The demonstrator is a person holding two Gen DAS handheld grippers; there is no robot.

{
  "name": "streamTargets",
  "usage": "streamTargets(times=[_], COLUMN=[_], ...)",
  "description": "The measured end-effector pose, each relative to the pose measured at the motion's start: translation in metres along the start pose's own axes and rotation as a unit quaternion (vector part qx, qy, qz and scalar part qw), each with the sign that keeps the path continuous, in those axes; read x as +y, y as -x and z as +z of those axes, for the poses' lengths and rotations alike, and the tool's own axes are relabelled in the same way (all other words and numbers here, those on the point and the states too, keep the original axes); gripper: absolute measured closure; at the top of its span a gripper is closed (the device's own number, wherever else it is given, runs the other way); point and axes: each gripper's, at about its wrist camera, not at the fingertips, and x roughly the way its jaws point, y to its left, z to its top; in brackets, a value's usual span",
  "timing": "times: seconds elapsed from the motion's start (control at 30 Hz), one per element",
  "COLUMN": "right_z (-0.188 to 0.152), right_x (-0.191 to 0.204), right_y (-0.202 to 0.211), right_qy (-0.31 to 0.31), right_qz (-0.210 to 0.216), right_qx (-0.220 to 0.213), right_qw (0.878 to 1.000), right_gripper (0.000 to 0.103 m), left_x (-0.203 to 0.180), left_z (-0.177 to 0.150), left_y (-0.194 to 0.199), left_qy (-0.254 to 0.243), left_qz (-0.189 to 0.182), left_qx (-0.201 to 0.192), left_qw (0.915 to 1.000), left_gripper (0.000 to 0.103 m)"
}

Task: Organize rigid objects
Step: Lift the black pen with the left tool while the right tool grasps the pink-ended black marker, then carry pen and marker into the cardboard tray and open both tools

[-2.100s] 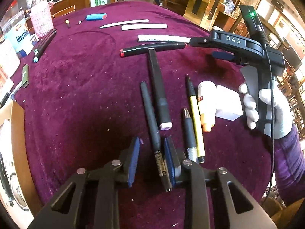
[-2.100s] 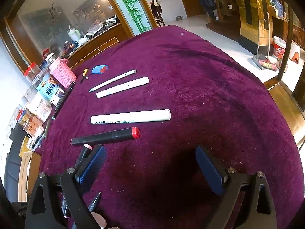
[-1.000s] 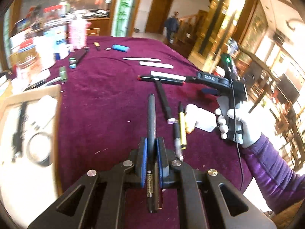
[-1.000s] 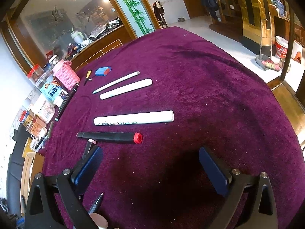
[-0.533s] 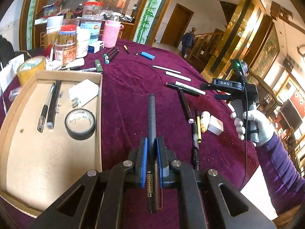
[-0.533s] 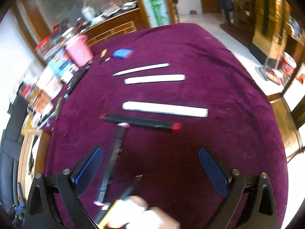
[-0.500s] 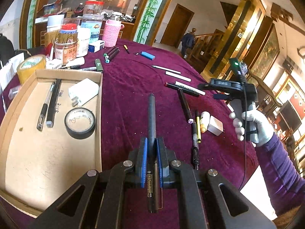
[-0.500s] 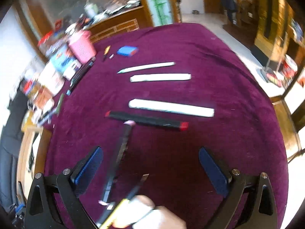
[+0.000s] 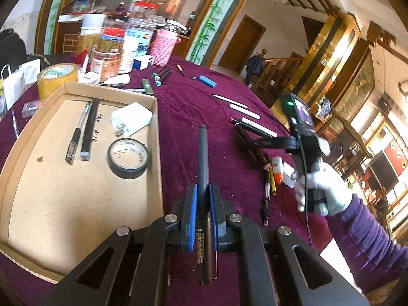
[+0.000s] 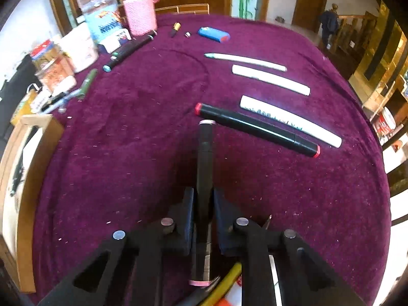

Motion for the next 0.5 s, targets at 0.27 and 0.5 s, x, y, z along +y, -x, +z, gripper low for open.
streamTargets(times=[0.27, 0.5], right_z=[-0.004, 0.004], right_x=[0.022, 0.072], right_y=[0.046, 0.061], right_qy=[0.001, 0.012], right_qz=[0.084, 0.178], right_qx=[-0.044, -0.035], right_qw=[0.996, 0.983], right_gripper=[0.087, 0.087], left_x=[0.032, 0.078], left_z=[0.008, 0.035], left_y=[0.016, 0.019], left_qy=[0.039, 0.057], left_qz=[0.018, 0.1], left_qx=[-0.011, 0.014], left_qw=[0.999, 0.9933], left_gripper=[0.094, 0.094])
